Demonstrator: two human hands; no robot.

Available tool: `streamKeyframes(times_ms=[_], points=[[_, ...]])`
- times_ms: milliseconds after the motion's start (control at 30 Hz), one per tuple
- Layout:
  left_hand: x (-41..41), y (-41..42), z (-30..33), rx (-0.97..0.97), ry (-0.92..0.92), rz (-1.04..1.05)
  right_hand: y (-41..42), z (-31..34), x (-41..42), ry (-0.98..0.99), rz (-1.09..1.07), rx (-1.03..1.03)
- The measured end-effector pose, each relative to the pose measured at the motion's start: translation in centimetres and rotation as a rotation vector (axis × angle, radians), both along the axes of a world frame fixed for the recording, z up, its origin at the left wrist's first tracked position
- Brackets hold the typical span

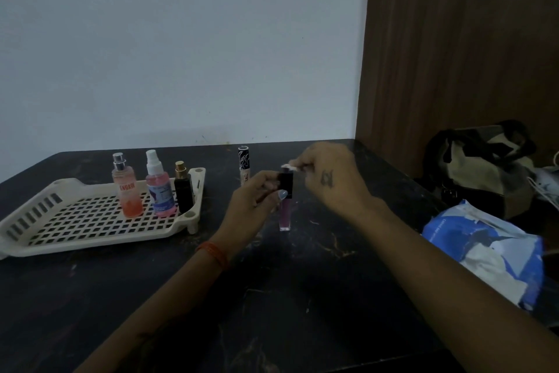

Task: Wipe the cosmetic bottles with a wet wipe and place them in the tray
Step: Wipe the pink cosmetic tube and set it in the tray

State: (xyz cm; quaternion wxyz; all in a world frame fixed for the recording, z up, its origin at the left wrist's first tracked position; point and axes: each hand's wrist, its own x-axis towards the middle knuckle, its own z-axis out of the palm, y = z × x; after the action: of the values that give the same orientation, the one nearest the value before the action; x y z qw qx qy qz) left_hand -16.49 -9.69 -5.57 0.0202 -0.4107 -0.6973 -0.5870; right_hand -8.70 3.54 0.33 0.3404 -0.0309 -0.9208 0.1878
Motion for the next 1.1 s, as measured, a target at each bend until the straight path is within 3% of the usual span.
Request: streamKeyframes(times_ms=[133, 233, 300, 367, 433, 567, 833, 967, 1033, 1100], points=[[0.1, 0.0, 0.1, 0.006, -0.021, -0.003, 2.0, -1.6, 0.4, -0.247, -0.13, -0.189], [0.1, 0.0, 0.1, 0.005, -0.041, -0.012, 2.5, -2.9, 1.1, -0.565, -0.103, -0.14], [0.1, -0.1, 0.1, -0.009, -0.052, -0.014, 2.8, -2.5, 1.1, -0.506, -0.089, -0.164], [0.1, -0.1, 0.2, -0.014, -0.052, -0.008, 2.6, -0.8, 1.0, -0.233, -0.028, -0.253], [0.0, 0.0, 0.3, -0.022, -0.042, 0.013, 1.8, 1.3, 0.8, -0.102, 0.093, -0.249], [0.1, -0.3, 0.4, -0.04, -0.032, 0.02, 0.2, 3.3, -0.1, -0.268, 0.183, -0.011], [0.6, -1.2, 0.9, -0.146, -0.006, 0.062, -1.7, 4.2, -0.7, -0.41, 0.114, 0.203], [0.5, -4.3, 2.9, -0.275, 0.241, 0.122, -3.8, 5.9, -0.9, -0.435, 0.135, 0.291], [0.1, -7.6, 4.5, -0.234, 0.333, 0.21, -5.6, 7.4, -1.0, -0.392, 0.19, 0.279], [-0.9, -11.7, 6.0, -0.1, 0.297, 0.324, -7.8, 8.9, -1.3, -0.352, 0.272, 0.266]])
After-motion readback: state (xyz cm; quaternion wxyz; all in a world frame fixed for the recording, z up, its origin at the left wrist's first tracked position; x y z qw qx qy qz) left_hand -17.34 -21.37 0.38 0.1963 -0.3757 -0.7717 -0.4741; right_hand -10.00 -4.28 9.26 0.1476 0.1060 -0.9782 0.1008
